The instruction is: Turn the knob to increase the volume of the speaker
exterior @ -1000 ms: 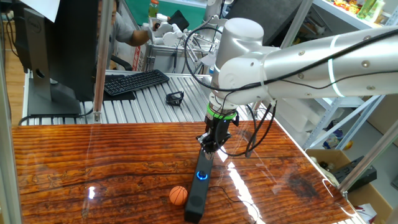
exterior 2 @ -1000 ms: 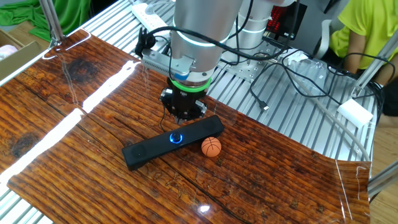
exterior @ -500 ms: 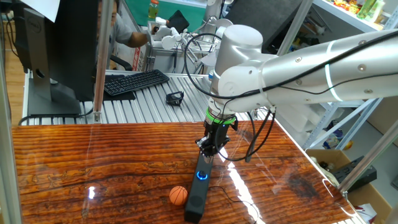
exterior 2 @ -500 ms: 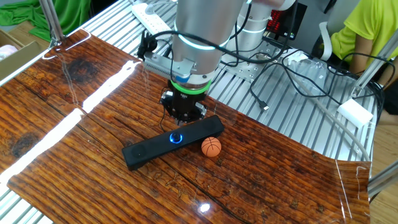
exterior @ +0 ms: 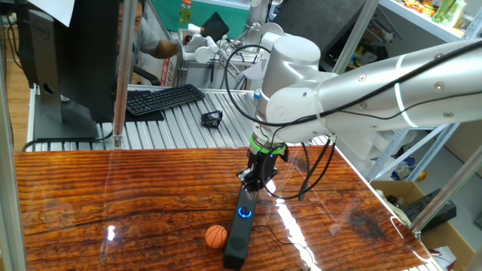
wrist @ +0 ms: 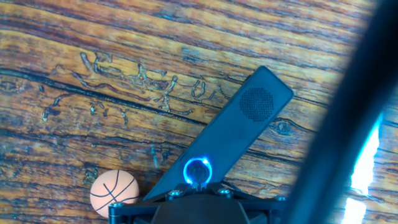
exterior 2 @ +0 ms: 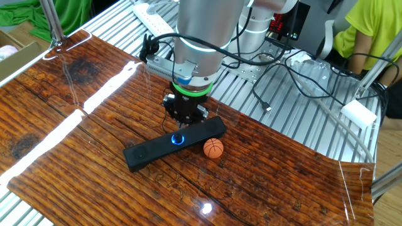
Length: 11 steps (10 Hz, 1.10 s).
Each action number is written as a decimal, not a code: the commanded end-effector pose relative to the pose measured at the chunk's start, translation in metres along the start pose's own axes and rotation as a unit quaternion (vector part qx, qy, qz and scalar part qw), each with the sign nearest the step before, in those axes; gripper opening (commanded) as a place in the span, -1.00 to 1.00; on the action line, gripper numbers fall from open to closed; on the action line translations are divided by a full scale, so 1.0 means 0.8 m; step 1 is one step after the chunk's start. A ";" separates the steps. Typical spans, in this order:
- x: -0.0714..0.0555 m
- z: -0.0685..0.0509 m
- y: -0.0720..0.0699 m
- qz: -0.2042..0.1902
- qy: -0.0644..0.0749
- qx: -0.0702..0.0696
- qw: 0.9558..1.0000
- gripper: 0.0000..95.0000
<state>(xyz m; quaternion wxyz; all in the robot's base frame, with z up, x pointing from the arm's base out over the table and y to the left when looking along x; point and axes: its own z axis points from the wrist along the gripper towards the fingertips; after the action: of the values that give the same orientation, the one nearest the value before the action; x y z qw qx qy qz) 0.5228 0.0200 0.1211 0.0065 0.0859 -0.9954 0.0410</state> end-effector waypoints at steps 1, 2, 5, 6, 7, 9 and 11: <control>0.000 0.005 0.001 0.000 -0.003 -0.002 1.000 -1.00; 0.000 0.007 0.000 0.000 -0.005 -0.003 1.000 -1.00; -0.002 0.013 -0.001 -0.002 -0.005 -0.005 1.000 -1.00; -0.002 0.015 -0.001 -0.001 -0.006 -0.006 1.000 -1.00; -0.002 0.017 -0.001 0.001 -0.007 -0.008 1.000 -1.00; -0.002 0.017 -0.001 0.003 -0.006 -0.009 1.000 -1.00; -0.002 0.017 -0.001 0.002 -0.004 -0.009 1.000 -1.00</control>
<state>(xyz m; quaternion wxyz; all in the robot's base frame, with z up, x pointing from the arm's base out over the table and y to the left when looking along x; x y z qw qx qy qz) 0.5242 0.0184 0.1082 0.0034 0.0850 -0.9959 0.0318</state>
